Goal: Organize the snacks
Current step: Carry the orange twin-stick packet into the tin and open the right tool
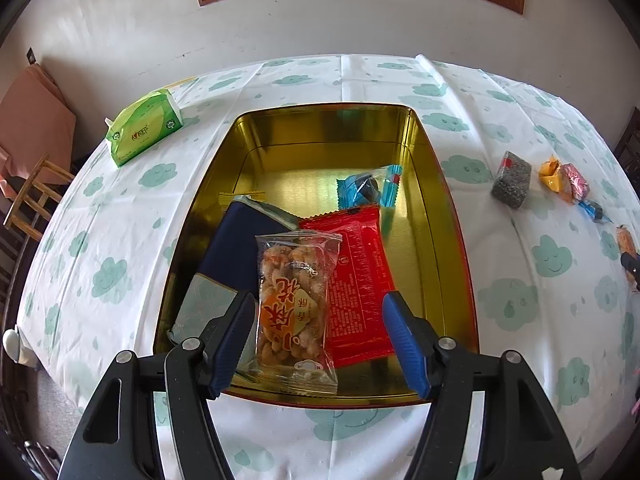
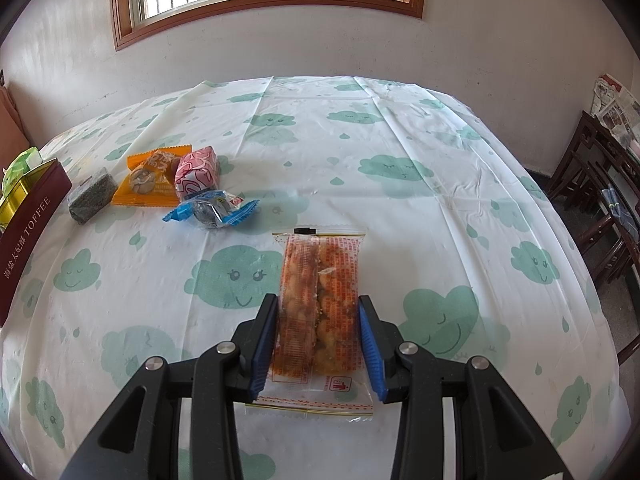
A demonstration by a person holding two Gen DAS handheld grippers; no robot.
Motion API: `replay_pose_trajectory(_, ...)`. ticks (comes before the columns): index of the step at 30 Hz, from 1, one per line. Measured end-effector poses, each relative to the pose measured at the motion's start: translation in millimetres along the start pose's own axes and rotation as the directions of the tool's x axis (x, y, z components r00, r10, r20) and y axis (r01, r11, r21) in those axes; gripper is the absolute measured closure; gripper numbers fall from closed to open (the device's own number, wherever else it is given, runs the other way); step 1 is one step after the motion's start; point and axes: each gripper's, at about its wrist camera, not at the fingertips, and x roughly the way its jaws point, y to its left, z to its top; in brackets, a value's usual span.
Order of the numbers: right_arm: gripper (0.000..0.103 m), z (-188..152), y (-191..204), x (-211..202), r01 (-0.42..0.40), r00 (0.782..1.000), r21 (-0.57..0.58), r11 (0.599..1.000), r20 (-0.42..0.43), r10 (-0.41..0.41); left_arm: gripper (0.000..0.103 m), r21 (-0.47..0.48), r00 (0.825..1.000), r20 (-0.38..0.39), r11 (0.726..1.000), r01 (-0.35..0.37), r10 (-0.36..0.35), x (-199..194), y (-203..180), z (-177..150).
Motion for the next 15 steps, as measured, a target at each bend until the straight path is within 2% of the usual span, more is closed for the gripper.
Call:
replay_pose_trajectory(5,0.063,3,0,1,0.0,1.0,-0.009,1.0,-0.024,0.0,0.038,-0.002,1.0,-0.001,1.0,0.01,-0.01,1,0,-1)
replay_pose_trajectory(8,0.063,7,-2,3,-0.005,0.999,-0.013,1.0,-0.054,0.005,0.033,-0.006,1.0,0.002,1.0,0.007,-0.007,0,0,-2)
replay_pose_trajectory(15,0.063,14,-3,6,-0.011,0.993,-0.022,1.0,-0.114,0.009,0.033,-0.01,1.0,0.006,1.0,0.014,-0.014,-1,4,-3)
